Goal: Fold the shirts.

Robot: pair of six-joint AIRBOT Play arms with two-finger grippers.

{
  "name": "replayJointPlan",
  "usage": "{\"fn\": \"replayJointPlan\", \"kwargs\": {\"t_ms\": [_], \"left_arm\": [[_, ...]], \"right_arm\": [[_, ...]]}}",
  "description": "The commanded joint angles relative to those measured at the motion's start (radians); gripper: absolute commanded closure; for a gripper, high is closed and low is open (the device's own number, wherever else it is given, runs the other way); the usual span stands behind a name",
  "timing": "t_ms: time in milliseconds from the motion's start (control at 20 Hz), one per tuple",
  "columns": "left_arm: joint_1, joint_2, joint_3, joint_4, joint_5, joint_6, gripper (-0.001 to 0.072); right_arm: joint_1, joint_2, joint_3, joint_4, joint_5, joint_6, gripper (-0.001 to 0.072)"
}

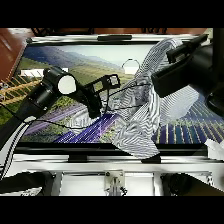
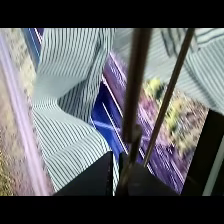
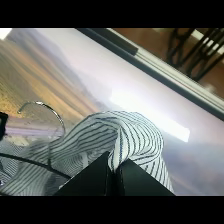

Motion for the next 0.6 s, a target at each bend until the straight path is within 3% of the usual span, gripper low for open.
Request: {"fn": "replayJointPlan", "kwargs": {"t_ms": [0, 100, 250, 400, 550], "left_arm": [[-0.031, -0.013, 0.001, -0.005, 0.136, -0.077, 0.0657], [-0.027, -0.034, 0.001, -0.005, 0.182, -0.119, 0.0657], [-0.002, -0.046, 0.001, -0.004, 0.214, -0.19, 0.0657], [0.044, -0.04, 0.006, -0.01, 0.211, -0.254, 0.0657], [0.072, -0.039, 0.006, -0.029, 0.171, -0.253, 0.0657]], "right_arm": [[-0.01, 0.001, 0.0, 0.167, -0.051, 0.01, 0.0644], [-0.01, 0.001, 0.0, 0.296, -0.044, 0.032, 0.0644], [-0.01, 0.001, 0.0, 0.362, 0.042, 0.056, 0.0644], [-0.01, 0.001, 0.0, 0.326, 0.216, 0.056, 0.0644], [-0.011, 0.006, 0.0, 0.251, 0.235, 0.052, 0.0644]]}}
